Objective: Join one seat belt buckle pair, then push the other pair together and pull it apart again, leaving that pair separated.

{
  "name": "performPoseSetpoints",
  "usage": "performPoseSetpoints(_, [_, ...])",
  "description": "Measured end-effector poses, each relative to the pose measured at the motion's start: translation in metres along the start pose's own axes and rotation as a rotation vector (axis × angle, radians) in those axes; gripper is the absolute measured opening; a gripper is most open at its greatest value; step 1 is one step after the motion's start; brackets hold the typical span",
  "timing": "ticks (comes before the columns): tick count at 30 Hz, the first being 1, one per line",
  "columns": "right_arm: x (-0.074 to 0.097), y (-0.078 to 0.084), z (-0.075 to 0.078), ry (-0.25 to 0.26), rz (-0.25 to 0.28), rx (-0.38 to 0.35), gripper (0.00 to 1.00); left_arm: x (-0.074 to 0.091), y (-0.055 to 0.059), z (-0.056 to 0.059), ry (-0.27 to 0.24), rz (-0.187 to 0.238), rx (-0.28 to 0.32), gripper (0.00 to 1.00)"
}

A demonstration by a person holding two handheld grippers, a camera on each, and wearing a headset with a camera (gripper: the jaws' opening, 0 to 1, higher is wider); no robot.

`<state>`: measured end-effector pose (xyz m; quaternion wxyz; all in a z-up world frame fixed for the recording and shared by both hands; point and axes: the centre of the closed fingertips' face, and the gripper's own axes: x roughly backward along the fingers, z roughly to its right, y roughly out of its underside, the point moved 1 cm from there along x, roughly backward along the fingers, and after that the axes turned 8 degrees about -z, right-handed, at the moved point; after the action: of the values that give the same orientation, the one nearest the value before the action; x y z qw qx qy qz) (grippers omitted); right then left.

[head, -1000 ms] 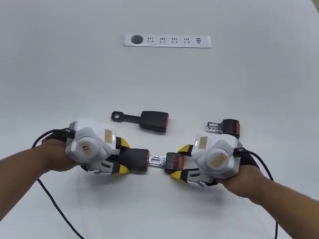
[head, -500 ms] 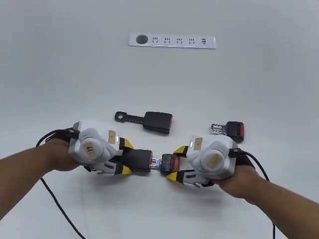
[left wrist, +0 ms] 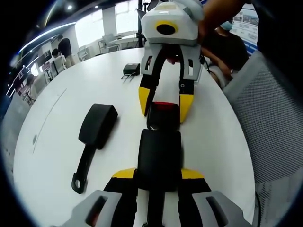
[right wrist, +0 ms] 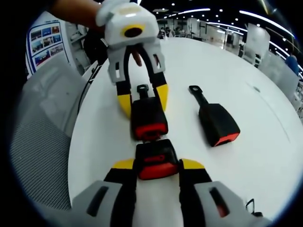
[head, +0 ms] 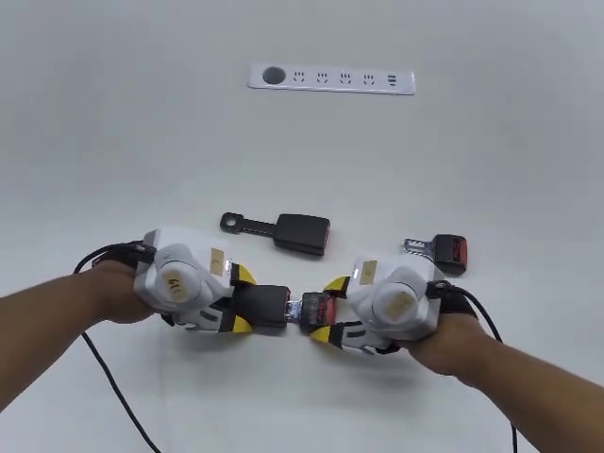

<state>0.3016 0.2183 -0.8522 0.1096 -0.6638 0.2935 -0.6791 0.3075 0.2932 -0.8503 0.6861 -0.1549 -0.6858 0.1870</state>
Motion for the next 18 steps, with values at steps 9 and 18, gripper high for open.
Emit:
performPoseSetpoints(9, [-0.0038, -0.0027, -0.0009, 0.002, -0.024, -0.012, 0.34, 0.0014, 0.0012, -0.0010, 0.003, 0.000, -0.001, 0.33])
performPoseSetpoints(18, [-0.0032, -0.0026, 0.0007, 0.003, -0.019, -0.009, 0.34, 0.0016, 0.0011, -0.0004, 0.003, 0.003, -0.001, 0.33])
